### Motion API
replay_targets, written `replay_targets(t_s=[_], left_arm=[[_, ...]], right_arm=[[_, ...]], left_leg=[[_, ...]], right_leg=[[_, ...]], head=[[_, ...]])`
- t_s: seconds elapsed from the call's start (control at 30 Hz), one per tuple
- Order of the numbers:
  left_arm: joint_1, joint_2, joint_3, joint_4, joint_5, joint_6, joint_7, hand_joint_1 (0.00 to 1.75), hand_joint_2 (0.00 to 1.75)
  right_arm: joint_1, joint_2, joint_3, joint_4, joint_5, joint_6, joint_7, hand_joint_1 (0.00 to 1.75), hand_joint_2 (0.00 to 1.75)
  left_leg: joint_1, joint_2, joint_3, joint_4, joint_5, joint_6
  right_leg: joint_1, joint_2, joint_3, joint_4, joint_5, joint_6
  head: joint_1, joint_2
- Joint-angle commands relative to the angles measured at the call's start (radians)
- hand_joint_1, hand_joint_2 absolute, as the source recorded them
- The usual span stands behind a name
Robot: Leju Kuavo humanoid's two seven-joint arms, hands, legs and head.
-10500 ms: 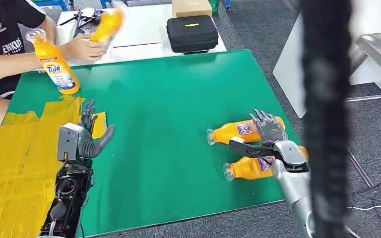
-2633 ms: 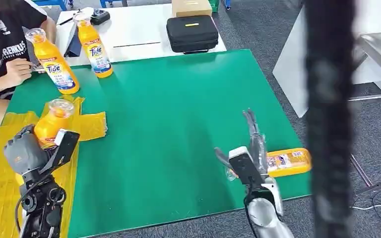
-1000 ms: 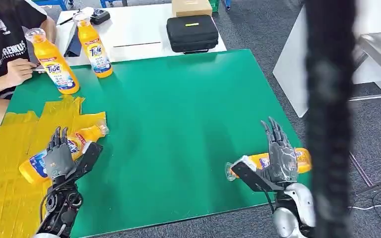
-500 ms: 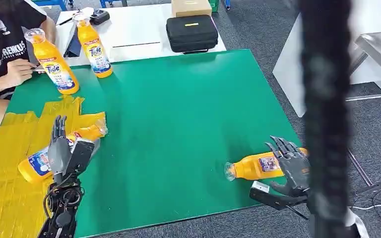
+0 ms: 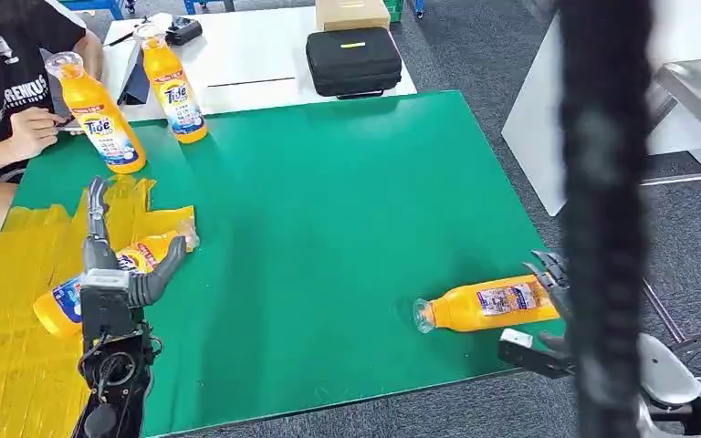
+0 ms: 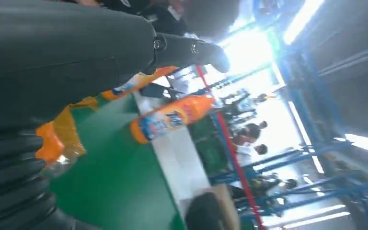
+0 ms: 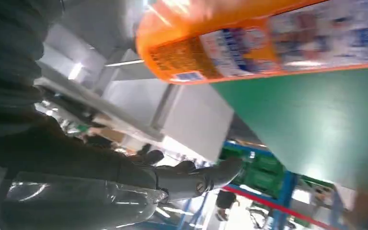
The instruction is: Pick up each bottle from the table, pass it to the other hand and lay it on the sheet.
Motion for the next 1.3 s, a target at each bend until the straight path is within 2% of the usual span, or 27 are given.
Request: replay_targets(t_s=[0.03,0.1,0.3,0.43,0.47,0.5,0.6,0.7,0.8,0.87,0.97,1.2,1.23,1.27,1.3], left_arm=[[0.014,0.029,-0.077,-0.074,0.051,-0.041,-0.02,0.0,1.75],[0.014,0.029,-0.082,-0.084,0.053,-0.042,-0.021,0.0,1.75],[0.019,0.033,-0.099,-0.093,0.063,-0.041,-0.019,0.0,1.75],[0.02,0.026,-0.111,-0.087,0.072,-0.046,-0.024,0.0,1.75],[0.023,0.026,-0.114,-0.093,0.073,-0.044,-0.027,0.0,1.75],[0.023,0.026,-0.114,-0.093,0.073,-0.044,-0.027,0.0,1.75],[0.023,0.026,-0.114,-0.095,0.072,-0.044,-0.027,0.0,1.75],[0.023,0.026,-0.114,-0.095,0.072,-0.044,-0.027,0.0,1.75],[0.028,0.031,-0.118,-0.104,0.075,-0.041,-0.033,0.0,1.75],[0.035,0.037,-0.124,-0.103,0.082,-0.035,-0.04,0.0,1.75],[0.035,0.038,-0.125,-0.096,0.088,-0.025,-0.046,0.0,1.75],[0.031,0.036,-0.127,-0.082,0.088,-0.013,-0.047,0.0,1.75],[0.029,0.037,-0.127,-0.077,0.089,-0.012,-0.047,0.0,1.75],[0.029,0.037,-0.127,-0.076,0.09,-0.009,-0.048,0.0,1.75],[0.028,0.038,-0.125,-0.076,0.092,-0.009,-0.048,0.0,1.75]], right_arm=[[-0.109,-0.023,0.039,0.236,0.024,0.004,0.007,0.0,1.75],[-0.144,-0.028,0.058,0.29,0.023,0.016,0.004,0.0,1.75],[-0.222,0.011,0.115,0.45,0.027,0.023,0.006,0.0,1.75],[-0.264,0.03,0.145,0.55,0.028,0.021,0.004,0.0,1.75],[-0.274,0.031,0.157,0.581,0.028,0.011,-0.004,0.0,1.75],[-0.274,0.031,0.157,0.581,0.028,0.011,-0.004,0.0,1.75],[-0.273,0.033,0.159,0.586,0.028,0.006,-0.004,0.0,1.75],[-0.273,0.033,0.159,0.586,0.028,0.006,-0.004,0.0,1.75],[-0.305,0.049,0.179,0.637,0.02,0.004,-0.017,0.0,1.75],[-0.318,0.065,0.197,0.676,0.018,-0.022,-0.028,0.0,1.75],[-0.33,0.08,0.215,0.701,0.025,-0.043,-0.024,0.0,1.75],[-0.382,0.103,0.25,0.761,0.048,-0.056,-0.025,0.0,1.75],[-0.395,0.109,0.257,0.78,0.054,-0.063,-0.025,0.02,1.75],[-0.402,0.111,0.261,0.795,0.058,-0.074,-0.025,0.19,1.75],[-0.405,0.115,0.264,0.8,0.058,-0.076,-0.026,0.45,1.75]], left_leg=[[0.001,0.002,0.005,-0.001,-0.002,-0.002],[0.002,0.005,0.01,0.001,-0.005,-0.005],[0.001,0.003,0.005,-0.001,-0.001,-0.002],[0.002,0.005,0.009,-0.001,-0.003,-0.003],[0.002,0.003,0.005,-0.001,-0.001,-0.002],[0.002,0.004,0.01,-0.001,-0.003,-0.004],[0.002,0.002,0.005,-0.001,-0.001,-0.002],[0.002,0.002,0.007,-0.001,-0.002,-0.002],[0.002,0.004,0.015,0.0,-0.005,-0.005],[0.002,0.005,0.012,-0.001,-0.003,-0.002],[0.003,0.008,0.018,-0.002,-0.007,-0.004],[0.003,0.01,0.021,-0.001,-0.007,-0.002],[0.003,0.012,0.022,-0.001,-0.007,-0.002],[0.002,0.014,0.022,-0.002,-0.007,-0.002],[0.002,0.014,0.022,-0.002,-0.007,-0.002]], right_leg=[[0.001,0.0,0.005,-0.002,-0.001,0.0],[0.002,0.002,0.01,0.0,-0.004,0.0],[0.002,0.001,0.005,-0.002,-0.001,0.0],[0.003,0.003,0.01,-0.003,-0.001,0.0],[0.002,0.002,0.006,-0.003,0.0,0.0],[0.002,0.002,0.01,-0.003,-0.002,0.0],[0.002,0.0,0.005,-0.002,-0.001,0.0],[0.002,0.001,0.007,-0.002,-0.001,0.0],[0.003,0.001,0.015,-0.001,-0.004,0.0],[0.002,0.002,0.012,-0.002,-0.001,0.0],[0.003,0.005,0.018,-0.004,-0.001,0.0],[0.003,0.007,0.02,-0.004,-0.002,0.0],[0.003,0.009,0.021,-0.004,-0.001,0.0],[0.003,0.011,0.021,-0.004,-0.001,0.0],[0.003,0.01,0.021,-0.004,-0.001,0.0]], head=[[0.0,0.0],[0.0,0.0],[0.0,0.0],[0.0,0.0],[0.0,0.0],[0.0,0.0],[0.0,0.0],[0.0,0.0],[0.0,0.0],[0.0,0.0],[0.0,0.0],[0.001,0.0],[0.0,0.0],[0.0,0.0],[0.001,0.0]])
